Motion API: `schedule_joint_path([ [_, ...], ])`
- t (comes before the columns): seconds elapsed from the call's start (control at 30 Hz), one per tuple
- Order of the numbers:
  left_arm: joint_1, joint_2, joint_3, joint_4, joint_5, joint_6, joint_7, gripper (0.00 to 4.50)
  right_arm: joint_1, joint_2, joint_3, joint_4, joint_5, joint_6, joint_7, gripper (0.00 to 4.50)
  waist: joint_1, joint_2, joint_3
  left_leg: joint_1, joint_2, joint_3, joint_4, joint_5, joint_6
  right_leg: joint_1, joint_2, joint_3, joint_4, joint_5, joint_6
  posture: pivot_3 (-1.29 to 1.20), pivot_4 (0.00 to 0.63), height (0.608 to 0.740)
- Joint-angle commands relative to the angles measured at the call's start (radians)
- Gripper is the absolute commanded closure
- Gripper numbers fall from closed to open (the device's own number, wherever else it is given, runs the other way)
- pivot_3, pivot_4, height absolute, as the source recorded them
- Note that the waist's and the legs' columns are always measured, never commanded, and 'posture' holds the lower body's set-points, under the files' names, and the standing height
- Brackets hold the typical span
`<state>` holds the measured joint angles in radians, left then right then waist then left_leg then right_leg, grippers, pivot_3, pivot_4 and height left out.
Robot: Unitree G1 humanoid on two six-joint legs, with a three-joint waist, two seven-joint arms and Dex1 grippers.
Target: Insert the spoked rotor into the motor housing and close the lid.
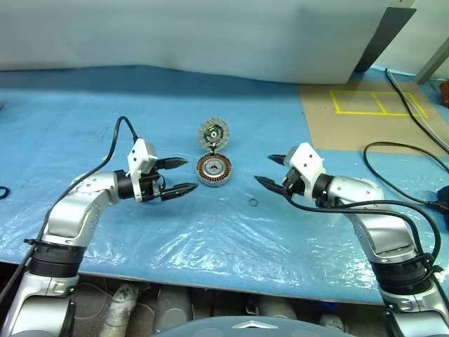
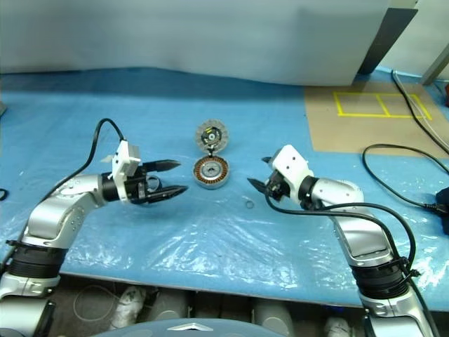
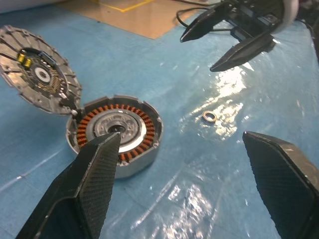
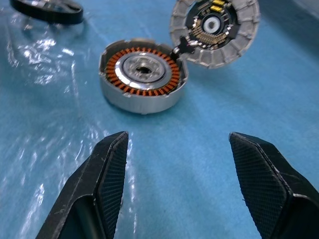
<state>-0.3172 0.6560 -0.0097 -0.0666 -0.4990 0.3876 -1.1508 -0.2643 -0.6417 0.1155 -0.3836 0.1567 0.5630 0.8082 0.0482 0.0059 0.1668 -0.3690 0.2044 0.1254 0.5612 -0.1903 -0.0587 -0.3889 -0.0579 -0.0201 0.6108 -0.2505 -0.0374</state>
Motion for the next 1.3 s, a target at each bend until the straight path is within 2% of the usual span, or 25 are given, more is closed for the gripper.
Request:
schedule_joint_path([
  [0.03,-0.014,0.001,-0.004,0.016,0.018,-0.047,-0.024,0.38,-0.025,-0.011,0.004,-0.015,0.008,-0.022,0.014,1.14,0.001,0.000,0.000,0.000,0.000,0.000,0.000,0.000,0.000,0.000,0.000,0.000,0.000,0.000,0.000,0.00,0.150,0.740],
  [0.43,0.014,-0.014,0.007,0.001,0.034,-0.071,-0.006,0.38,-0.030,-0.013,-0.009,-0.042,0.023,-0.010,0.001,1.14,0.001,0.000,0.000,0.000,0.000,0.000,0.000,0.001,0.001,0.000,0.000,0.000,0.000,0.000,-0.001,0.00,0.150,0.740],
  [0.8,0.065,-0.005,0.008,-0.046,0.034,-0.072,-0.008,0.38,0.016,-0.076,-0.002,-0.098,0.031,0.002,0.044,1.14,0.002,0.000,0.000,0.000,0.001,0.001,0.000,0.001,0.001,0.000,0.000,0.000,0.001,0.000,-0.001,0.00,0.150,0.740],
  [0.97,0.113,-0.005,0.004,-0.084,0.031,-0.064,0.000,0.38,0.053,-0.115,0.042,-0.114,0.000,-0.023,0.070,1.14,0.002,0.000,0.000,0.000,0.001,0.001,0.000,0.001,0.001,0.000,0.000,0.000,0.001,0.000,-0.001,0.00,0.150,0.740],
  [1.3,0.195,0.000,0.014,-0.173,0.020,-0.025,0.043,0.38,0.114,-0.106,0.087,-0.088,-0.026,-0.047,0.048,1.14,0.002,0.000,0.000,0.000,0.001,0.001,0.000,0.001,0.002,0.000,0.000,0.000,0.001,-0.001,-0.002,0.00,0.150,0.740],
])
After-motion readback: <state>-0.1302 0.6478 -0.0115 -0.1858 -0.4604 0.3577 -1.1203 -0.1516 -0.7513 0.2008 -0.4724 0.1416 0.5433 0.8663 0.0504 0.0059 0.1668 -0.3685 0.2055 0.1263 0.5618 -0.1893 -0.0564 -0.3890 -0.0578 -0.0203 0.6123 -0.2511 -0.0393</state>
